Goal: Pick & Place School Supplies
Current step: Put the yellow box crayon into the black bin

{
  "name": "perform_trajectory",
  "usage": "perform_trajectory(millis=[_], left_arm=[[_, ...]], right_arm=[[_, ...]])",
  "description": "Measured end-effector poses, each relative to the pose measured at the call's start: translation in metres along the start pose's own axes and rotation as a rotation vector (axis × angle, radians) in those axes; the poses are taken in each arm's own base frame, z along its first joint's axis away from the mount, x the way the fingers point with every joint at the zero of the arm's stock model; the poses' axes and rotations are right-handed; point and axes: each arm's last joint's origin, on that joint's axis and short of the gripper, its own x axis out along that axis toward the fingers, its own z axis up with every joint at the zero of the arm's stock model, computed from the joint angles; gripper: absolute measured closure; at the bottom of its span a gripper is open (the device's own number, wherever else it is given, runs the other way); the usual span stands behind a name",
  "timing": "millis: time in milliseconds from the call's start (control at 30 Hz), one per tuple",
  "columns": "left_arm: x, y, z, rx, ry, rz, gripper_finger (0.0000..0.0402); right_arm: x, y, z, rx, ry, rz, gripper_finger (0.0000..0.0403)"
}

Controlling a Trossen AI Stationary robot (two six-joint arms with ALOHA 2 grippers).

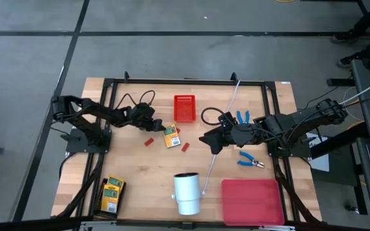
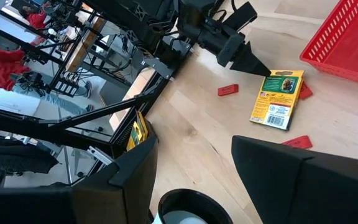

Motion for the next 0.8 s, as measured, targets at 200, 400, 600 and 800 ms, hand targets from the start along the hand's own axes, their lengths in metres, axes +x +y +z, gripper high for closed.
perform_trajectory(millis=[200,400,600,800], left_arm=[[0.0,0.001,-0.001,0.003,0.01,0.006,0.0224],[0.001,-0.005,0.002,0.011,0.007,-0.002,0.0224],[0.007,-0.012,0.008,0.041,0.016,0.005,0.0224],[0.018,-0.02,0.009,0.066,0.052,-0.015,0.0228]], right_arm=[[0.0,0.0,0.0,-0.005,0.0,0.0,0.0191],[0.0,0.0,0.0,-0.008,0.0,0.0,0.0191],[0.0,0.0,0.0,-0.008,0.0,0.0,0.0191],[0.0,0.0,0.0,-0.008,0.0,-0.001,0.0191]])
